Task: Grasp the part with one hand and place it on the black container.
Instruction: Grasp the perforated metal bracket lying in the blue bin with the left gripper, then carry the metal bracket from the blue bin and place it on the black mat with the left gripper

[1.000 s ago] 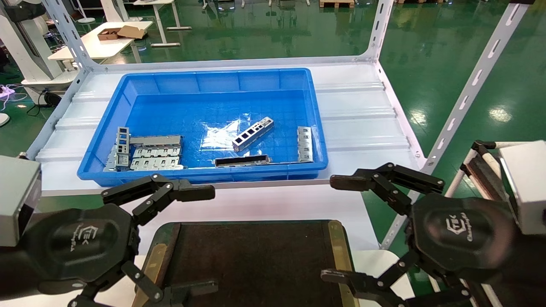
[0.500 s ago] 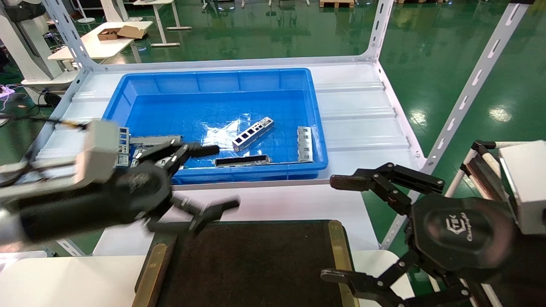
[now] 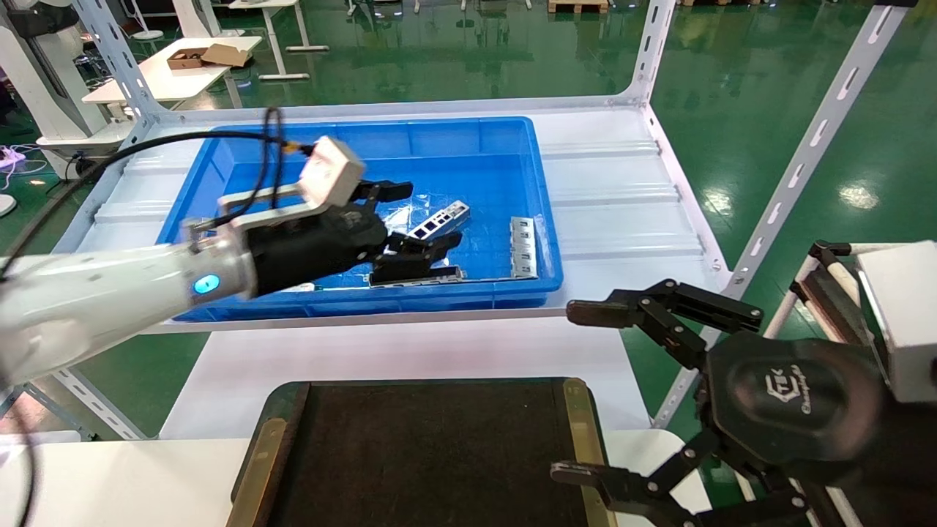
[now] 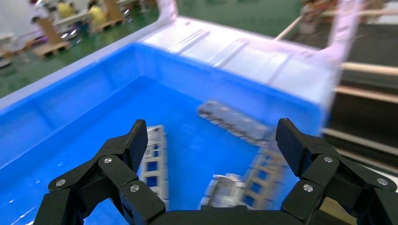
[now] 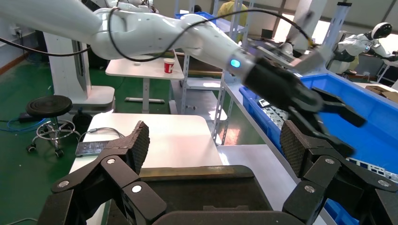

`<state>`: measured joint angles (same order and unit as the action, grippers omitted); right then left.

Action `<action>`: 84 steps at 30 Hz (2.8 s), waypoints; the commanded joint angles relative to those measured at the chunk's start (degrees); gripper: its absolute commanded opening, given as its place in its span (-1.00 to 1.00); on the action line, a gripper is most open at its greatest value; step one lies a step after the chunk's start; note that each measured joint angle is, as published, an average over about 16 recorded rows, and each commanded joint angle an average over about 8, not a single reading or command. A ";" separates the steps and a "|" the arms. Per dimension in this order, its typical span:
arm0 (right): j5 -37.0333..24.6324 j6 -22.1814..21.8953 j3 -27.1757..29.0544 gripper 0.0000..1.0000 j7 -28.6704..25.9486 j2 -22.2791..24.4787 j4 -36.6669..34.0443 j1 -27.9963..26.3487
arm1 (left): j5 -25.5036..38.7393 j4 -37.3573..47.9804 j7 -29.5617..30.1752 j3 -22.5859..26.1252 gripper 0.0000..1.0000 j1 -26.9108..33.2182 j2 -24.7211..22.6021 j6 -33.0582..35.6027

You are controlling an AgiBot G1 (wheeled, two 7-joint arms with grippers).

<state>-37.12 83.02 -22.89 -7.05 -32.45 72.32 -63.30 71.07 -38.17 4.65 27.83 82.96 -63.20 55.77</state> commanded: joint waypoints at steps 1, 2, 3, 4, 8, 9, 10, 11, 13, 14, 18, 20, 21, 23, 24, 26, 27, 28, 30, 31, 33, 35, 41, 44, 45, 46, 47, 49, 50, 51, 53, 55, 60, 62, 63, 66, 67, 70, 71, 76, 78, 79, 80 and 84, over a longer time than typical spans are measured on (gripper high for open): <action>0.00 0.00 0.00 1.00 0.00 0.00 0.00 0.00 | 1.84 4.88 -1.13 0.87 1.00 2.42 -2.86 -1.95; 0.00 0.00 0.00 1.00 0.00 0.00 0.00 0.00 | 2.42 7.22 -1.85 1.14 1.00 3.35 -4.04 -2.80; 0.00 0.00 0.00 0.84 0.00 0.00 0.00 0.00 | 2.89 9.39 -2.58 1.36 0.98 4.17 -5.12 -3.56; 0.00 0.00 0.00 0.59 0.00 0.00 0.00 0.00 | 3.27 11.54 -3.35 1.52 0.80 4.94 -6.17 -4.33; 0.00 0.00 0.00 -0.41 0.00 0.00 0.00 0.00 | 3.81 18.76 -6.57 1.57 -0.20 7.33 -9.59 -6.84; 0.00 0.00 0.00 -0.66 0.00 0.00 0.00 0.00 | 3.75 20.21 -7.34 1.46 -0.45 7.75 -10.24 -7.34; 0.00 0.00 0.00 -0.91 0.00 0.00 0.00 0.00 | 3.65 21.59 -8.06 1.35 -0.70 8.14 -10.84 -7.79; 0.00 0.00 0.00 -1.00 0.00 0.00 0.00 0.00 | 3.50 22.92 -8.73 1.21 -0.93 8.50 -11.39 -8.23; 0.00 0.00 0.00 -1.00 0.00 0.00 0.00 0.00 | 3.23 25.18 -9.91 0.99 -1.00 9.08 -12.26 -8.95; 0.00 0.00 0.00 -1.00 0.00 0.00 0.00 0.00 | 3.10 26.23 -10.42 0.89 -1.00 9.33 -12.63 -9.31; 0.00 0.00 -0.01 -1.00 0.00 0.00 0.00 0.00 | 2.50 29.35 -11.90 0.60 -1.00 10.04 -13.62 -10.41; 0.00 0.00 -0.01 -1.00 0.00 0.00 0.00 0.00 | 2.26 30.38 -12.40 0.56 -1.00 10.22 -13.87 -10.83; 0.00 0.00 -0.01 -1.00 0.00 0.00 0.00 0.00 | 2.14 30.81 -12.59 0.56 -1.00 10.29 -13.96 -11.00; 0.00 0.00 -0.01 -1.00 0.00 0.00 0.00 0.00 | 1.94 31.49 -12.84 0.59 -1.00 10.35 -14.06 -11.24; 0.00 0.00 -0.01 -1.00 0.00 0.00 0.00 0.00 | 1.87 31.75 -12.94 0.63 -1.00 10.36 -14.08 -11.32; 0.01 0.00 -0.01 -1.00 0.00 0.00 0.00 0.00 | 1.77 32.23 -13.10 0.73 -1.00 10.35 -14.10 -11.42; 0.01 0.00 -0.01 -1.00 0.00 0.00 0.00 0.00 | 1.73 32.42 -13.16 0.79 -1.00 10.33 -14.10 -11.41; 0.01 0.00 -0.01 -1.00 0.00 0.00 0.00 0.00 | 1.70 32.61 -13.20 0.85 -1.00 10.31 -14.09 -11.38; 0.01 0.00 -0.01 -1.00 0.00 0.00 0.00 0.00 | 1.64 32.94 -13.25 0.97 -1.00 10.26 -14.06 -11.28; 0.01 0.00 -0.01 -1.00 0.00 0.00 0.00 0.00 | 1.61 33.09 -13.27 1.02 -1.00 10.23 -14.05 -11.22; 0.01 0.00 -0.01 -1.00 0.00 0.00 0.00 0.00 | 1.56 33.37 -13.28 1.13 -1.00 10.17 -14.03 -11.12; 0.01 0.00 -0.01 -1.00 0.00 0.00 0.00 0.00 | 1.50 33.62 -13.26 1.22 -1.00 10.10 -14.02 -11.06; 0.01 0.00 -0.01 -1.00 0.01 0.00 0.00 0.00 | 1.31 34.18 -13.17 1.42 -1.00 9.92 -13.96 -11.03; 0.01 0.00 -0.01 -1.00 0.01 0.00 0.00 0.00 | 1.19 34.32 -13.11 1.49 -1.00 9.88 -13.95 -10.91; 0.01 0.00 -0.01 -1.00 0.01 0.00 0.00 0.00 | 1.12 34.33 -13.09 1.48 -1.00 9.87 -13.95 -10.84; 0.01 0.00 -0.01 -1.00 0.01 0.00 0.00 0.00 | 1.02 34.31 -13.07 1.46 -1.00 9.86 -13.95 -10.75; 0.01 0.00 -0.01 -1.00 0.01 0.00 0.00 0.00 | 0.90 34.27 -13.07 1.43 -1.00 9.86 -13.95 -10.65; 0.01 -0.01 -0.01 -1.00 0.01 0.01 0.00 0.00 | 0.57 34.13 -13.09 1.30 -1.00 9.90 -13.93 -10.39; 0.01 -0.01 -0.01 -1.00 0.01 0.01 0.00 0.00 | 0.35 34.04 -13.12 1.20 -1.00 9.94 -13.90 -10.22; 0.01 -0.01 -0.01 -1.00 0.01 0.01 0.00 0.00 | 0.09 33.92 -13.17 1.06 -1.00 10.00 -13.87 -10.03; 0.01 -0.01 -0.02 -1.00 0.01 0.01 0.00 0.00 | -0.58 33.65 -13.32 0.69 -1.00 10.18 -13.75 -9.49; 0.01 -0.01 -0.02 -1.00 0.01 0.01 0.00 0.00 | -1.41 33.29 -13.57 0.20 -1.00 10.47 -13.54 -8.53; 0.01 -0.01 -0.02 -1.00 0.01 0.01 0.00 0.00 | -3.86 32.16 -14.43 -1.25 -1.00 11.51 -12.34 -2.96; 0.01 -0.01 -0.02 -1.00 0.01 0.01 0.00 -0.01 | -4.75 31.68 -14.64 -1.74 -1.00 11.94 -11.48 0.83; 0.01 -0.01 -0.02 -1.00 0.01 0.01 0.00 -0.01 | -5.12 31.45 -14.69 -1.92 -1.00 12.10 -11.00 2.87; 0.01 -0.01 -0.02 -1.00 0.01 0.01 0.00 -0.01 | -5.98 30.66 -14.63 -2.27 -1.00 12.33 -9.33 9.72; 0.01 -0.01 -0.02 -1.00 0.01 0.01 0.00 -0.01 | -6.18 30.35 -14.53 -2.31 -1.00 12.27 -8.72 12.11; 0.01 -0.01 -0.02 -1.00 0.01 0.01 0.00 -0.01 | -6.60 29.29 -14.17 -2.31 -1.00 11.58 -6.97 18.64; 0.01 -0.01 -0.02 -1.00 0.01 0.01 0.00 -0.01 | -6.69 28.85 -14.05 -2.28 -1.00 11.14 -6.42 20.58; 0.01 -0.01 -0.02 -1.00 0.01 0.01 0.00 -0.01 | -6.99 25.89 -13.41 -2.00 -1.00 7.17 -4.12 27.50; 0.01 -0.01 -0.02 -1.00 0.01 0.01 0.00 -0.01 | -7.21 24.13 -12.99 -1.90 -1.00 4.84 -3.39 29.59; 0.01 -0.01 -0.02 -1.00 0.01 0.01 0.00 -0.01 | -7.38 23.07 -12.65 -1.82 -1.00 3.46 -3.06 30.70; 0.02 -0.01 -0.02 -1.00 0.01 0.01 0.00 -0.01 | -7.59 21.86 -12.30 -1.73 -1.00 2.00 -2.72 31.69; 0.02 -0.01 -0.02 -1.00 0.01 0.01 0.00 -0.01 | -8.86 16.12 -9.84 -1.18 -1.00 -4.77 -1.45 34.19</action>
<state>-37.10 83.01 -22.91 -7.03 -32.44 72.32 -63.31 62.30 -22.28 -4.76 26.67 77.73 -64.56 87.99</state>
